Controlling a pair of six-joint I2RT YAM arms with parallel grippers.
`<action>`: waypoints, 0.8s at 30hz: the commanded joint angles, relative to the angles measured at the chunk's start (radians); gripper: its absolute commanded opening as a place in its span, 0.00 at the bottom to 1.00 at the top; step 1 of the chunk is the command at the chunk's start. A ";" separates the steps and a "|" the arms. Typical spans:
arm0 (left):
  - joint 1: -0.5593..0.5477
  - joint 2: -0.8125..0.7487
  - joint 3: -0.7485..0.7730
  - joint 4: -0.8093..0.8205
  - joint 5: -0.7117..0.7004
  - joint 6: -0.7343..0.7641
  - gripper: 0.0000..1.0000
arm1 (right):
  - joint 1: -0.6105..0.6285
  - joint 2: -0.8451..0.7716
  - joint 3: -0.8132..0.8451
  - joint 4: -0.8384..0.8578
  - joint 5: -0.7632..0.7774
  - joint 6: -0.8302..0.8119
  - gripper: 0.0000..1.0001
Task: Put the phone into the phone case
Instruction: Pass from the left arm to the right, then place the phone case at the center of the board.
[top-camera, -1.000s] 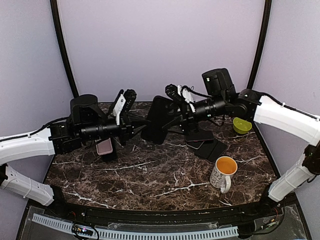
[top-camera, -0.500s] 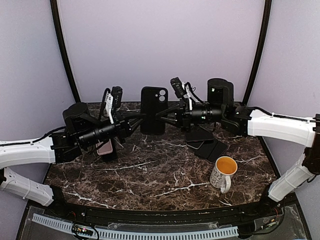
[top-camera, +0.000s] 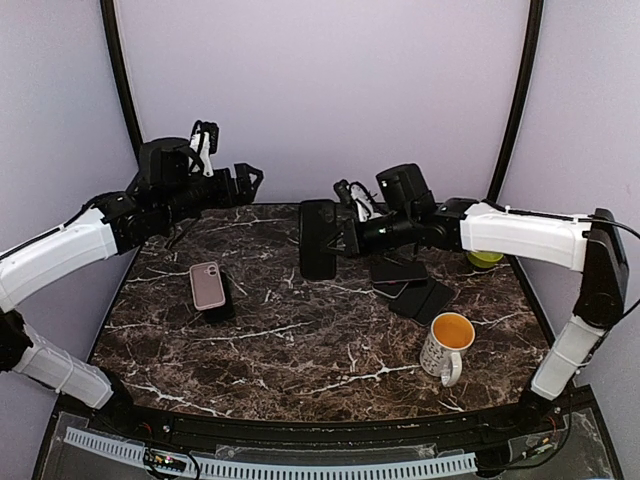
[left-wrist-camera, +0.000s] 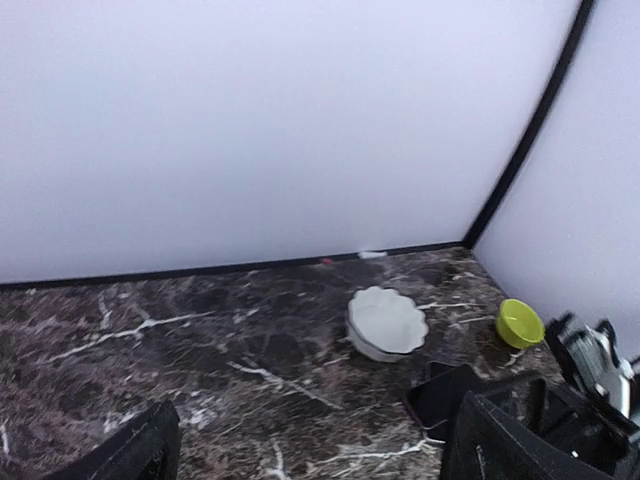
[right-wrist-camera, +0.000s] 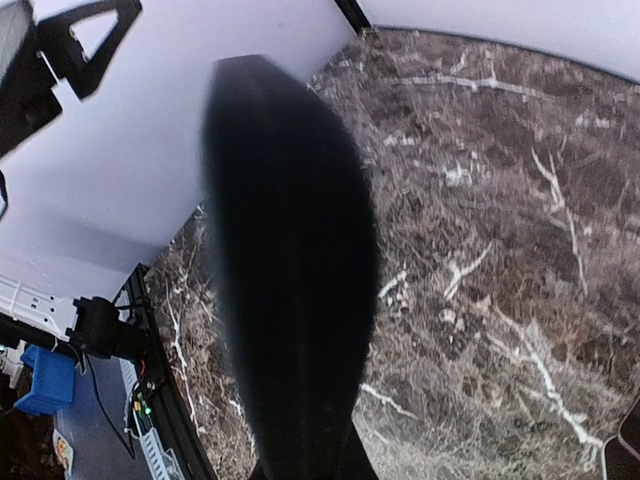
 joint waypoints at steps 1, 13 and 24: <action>0.074 0.075 0.018 -0.206 -0.115 -0.080 0.99 | 0.021 0.064 0.010 -0.068 -0.023 0.141 0.00; 0.114 0.067 -0.174 -0.103 -0.104 -0.052 0.99 | 0.063 0.232 0.011 -0.048 -0.079 0.227 0.00; 0.117 0.054 -0.197 -0.078 -0.098 -0.008 0.99 | 0.071 0.323 -0.010 0.034 -0.131 0.298 0.00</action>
